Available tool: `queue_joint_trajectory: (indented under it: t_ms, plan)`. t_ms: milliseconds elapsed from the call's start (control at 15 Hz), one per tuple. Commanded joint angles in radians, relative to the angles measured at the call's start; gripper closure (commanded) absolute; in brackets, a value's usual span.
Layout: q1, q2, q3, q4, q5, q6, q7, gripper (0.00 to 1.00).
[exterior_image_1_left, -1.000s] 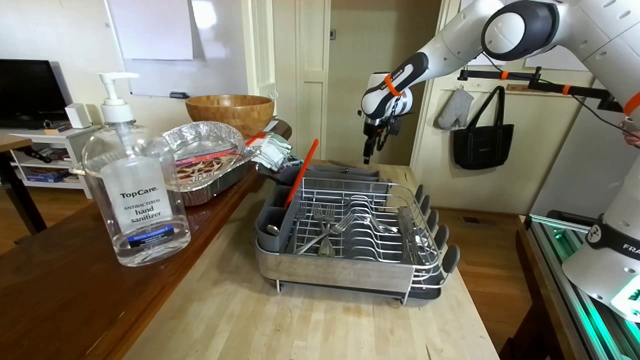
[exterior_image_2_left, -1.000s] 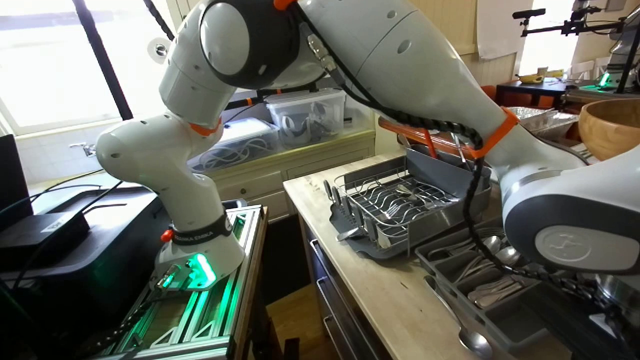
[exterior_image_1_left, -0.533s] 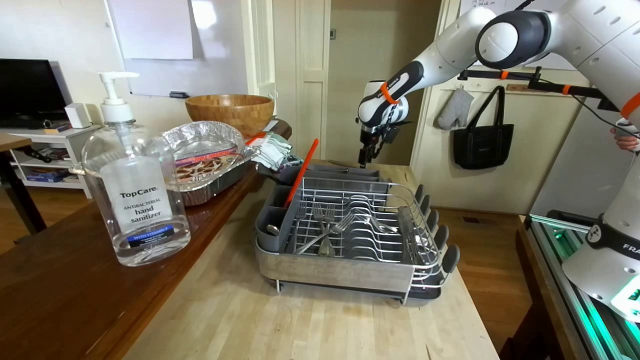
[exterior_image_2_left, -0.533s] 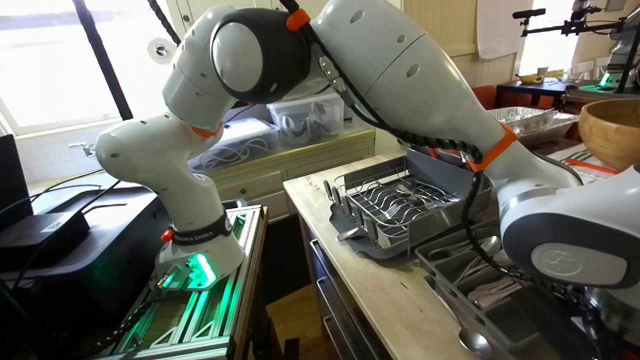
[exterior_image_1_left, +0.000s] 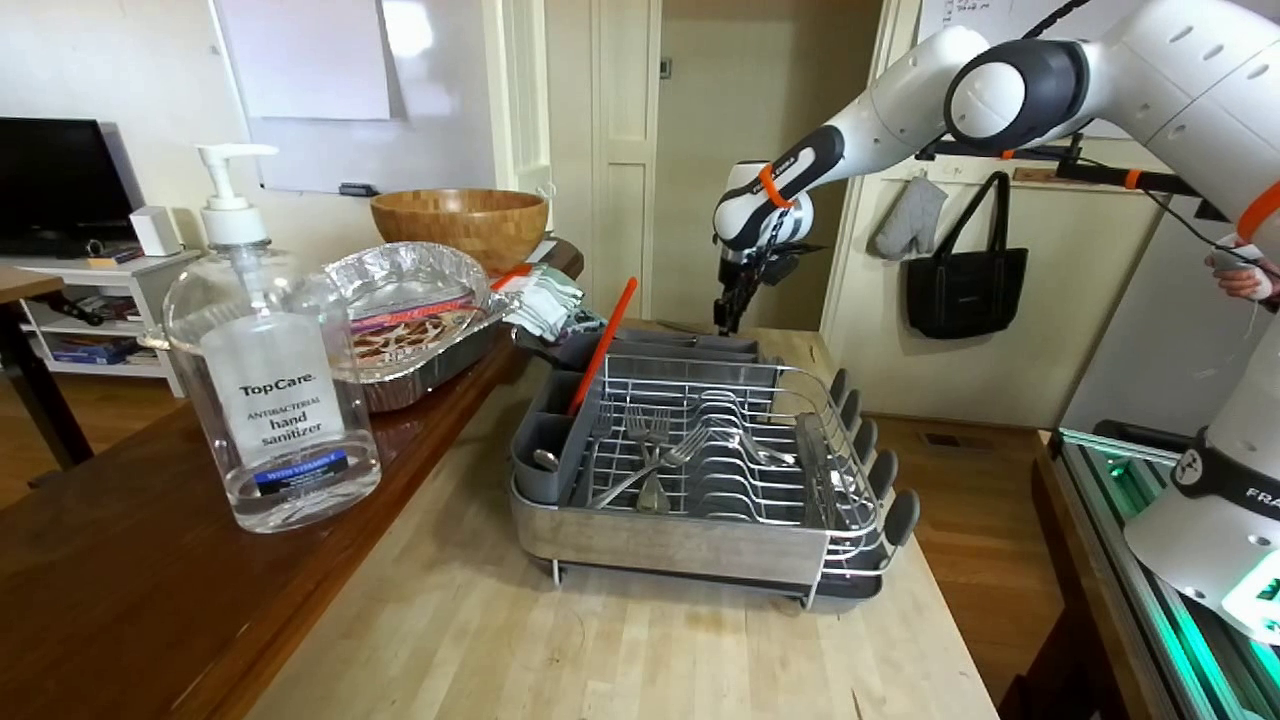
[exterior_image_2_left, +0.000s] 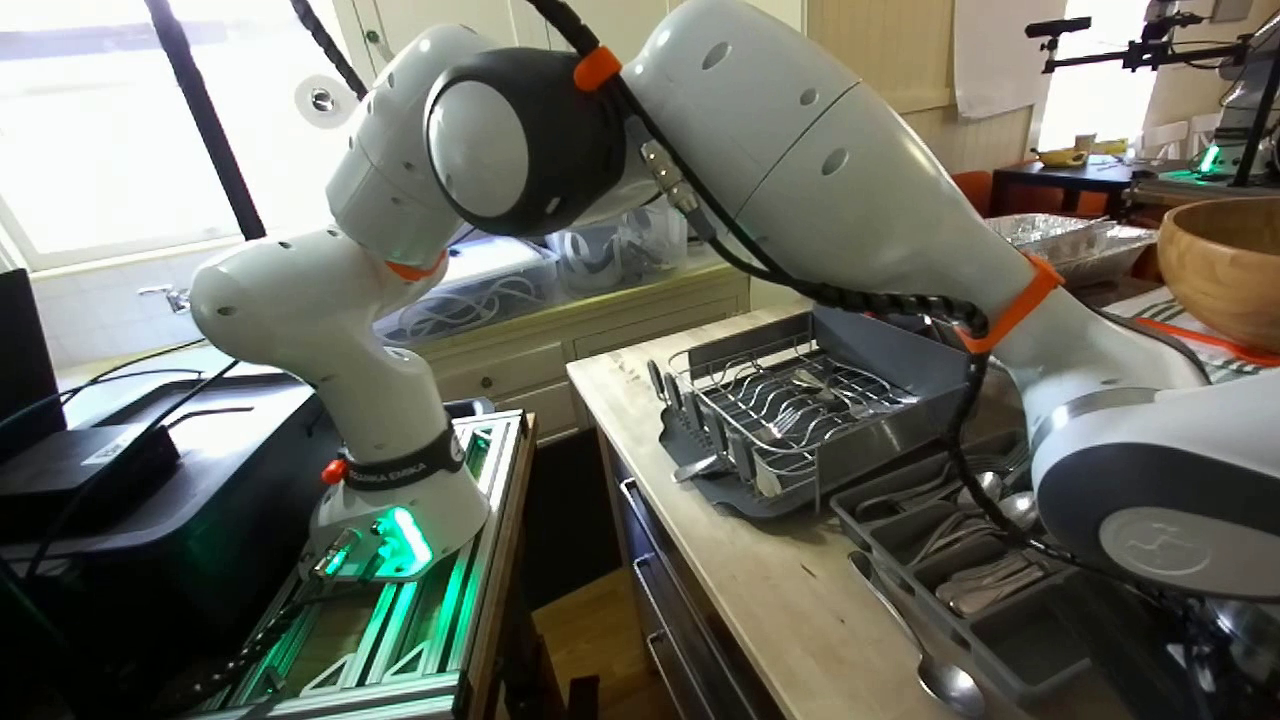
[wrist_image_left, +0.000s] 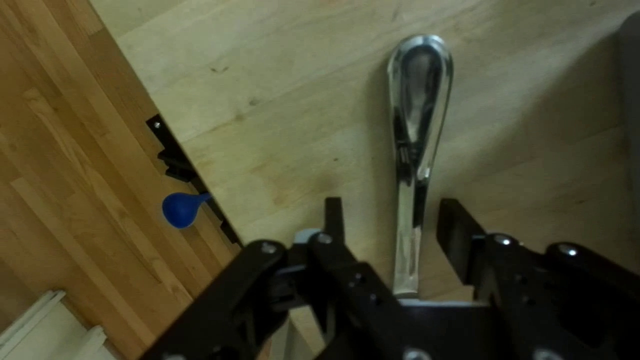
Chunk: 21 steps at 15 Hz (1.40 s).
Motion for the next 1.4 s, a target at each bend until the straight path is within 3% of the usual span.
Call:
queue_joint_trajectory:
  t_ms: [0, 200, 533, 733, 800, 867, 1333]
  plan:
    - [-0.033, 0.043, 0.022, 0.090, 0.011, -0.073, 0.031, 0.79]
    - [-0.042, 0.054, 0.025, 0.119, 0.010, -0.096, 0.036, 0.99]
    - [-0.047, 0.036, 0.037, 0.119, 0.001, -0.144, -0.005, 1.00]
    - [-0.031, -0.008, 0.032, 0.069, -0.009, -0.105, -0.050, 1.00]
    - [-0.026, -0.010, 0.027, 0.066, -0.018, -0.094, -0.064, 0.74]
    - [-0.023, -0.010, 0.025, 0.062, -0.021, -0.081, -0.077, 0.73]
    - [-0.039, 0.043, 0.027, 0.117, -0.041, -0.116, -0.157, 0.22]
